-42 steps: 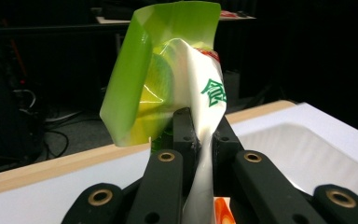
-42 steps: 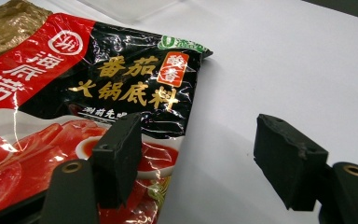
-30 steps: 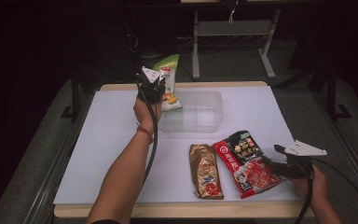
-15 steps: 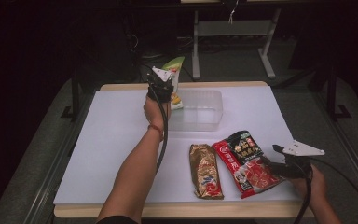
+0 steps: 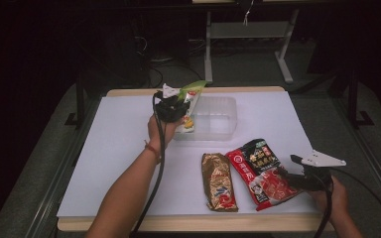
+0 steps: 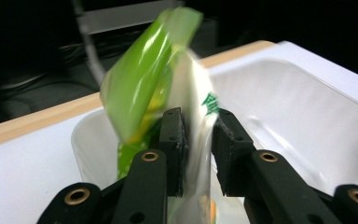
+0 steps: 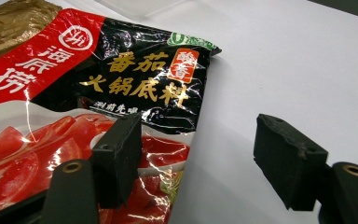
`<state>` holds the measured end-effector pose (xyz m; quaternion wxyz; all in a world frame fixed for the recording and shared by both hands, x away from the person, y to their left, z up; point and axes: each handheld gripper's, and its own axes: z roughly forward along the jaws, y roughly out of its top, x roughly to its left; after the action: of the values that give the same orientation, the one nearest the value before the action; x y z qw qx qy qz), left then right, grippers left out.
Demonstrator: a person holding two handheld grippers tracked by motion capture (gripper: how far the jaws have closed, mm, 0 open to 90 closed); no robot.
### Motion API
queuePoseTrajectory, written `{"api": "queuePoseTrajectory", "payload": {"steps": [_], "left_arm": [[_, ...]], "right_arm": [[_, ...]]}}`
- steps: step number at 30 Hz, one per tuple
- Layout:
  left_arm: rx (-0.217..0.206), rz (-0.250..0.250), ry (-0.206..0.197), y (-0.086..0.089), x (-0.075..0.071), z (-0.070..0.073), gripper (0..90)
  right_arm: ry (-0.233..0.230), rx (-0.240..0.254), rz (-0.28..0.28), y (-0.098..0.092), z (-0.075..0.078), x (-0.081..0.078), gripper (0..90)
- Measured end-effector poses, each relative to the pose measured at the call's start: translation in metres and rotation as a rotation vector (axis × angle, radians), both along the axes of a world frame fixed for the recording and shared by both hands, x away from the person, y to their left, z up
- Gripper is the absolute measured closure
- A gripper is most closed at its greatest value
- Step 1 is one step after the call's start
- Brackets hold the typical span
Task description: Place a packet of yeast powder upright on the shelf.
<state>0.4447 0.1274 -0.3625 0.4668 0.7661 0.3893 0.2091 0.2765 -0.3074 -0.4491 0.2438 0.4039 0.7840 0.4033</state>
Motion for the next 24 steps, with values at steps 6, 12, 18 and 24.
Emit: {"api": "queuePoseTrajectory", "payload": {"steps": [6, 12, 18, 24], "left_arm": [[0.035, -0.182, 0.076, 0.017, 0.001, 0.006, 60.2], [0.125, -0.215, 0.057, 0.026, -0.002, 0.013, 48.4], [0.147, -0.103, -0.028, 0.026, 0.009, 0.013, 24.4], [0.086, -0.098, 0.047, 0.024, 0.03, -0.003, 19.8]], "right_arm": [[0.012, 0.001, -0.003, 0.001, -0.001, 0.001, 31.4], [0.017, 0.004, -0.001, 0.0, -0.002, 0.001, 31.4], [0.015, -0.001, -0.004, 0.0, -0.001, 0.0, 31.4], [0.019, 0.009, -0.004, 0.0, -0.002, 0.0, 31.4]]}}
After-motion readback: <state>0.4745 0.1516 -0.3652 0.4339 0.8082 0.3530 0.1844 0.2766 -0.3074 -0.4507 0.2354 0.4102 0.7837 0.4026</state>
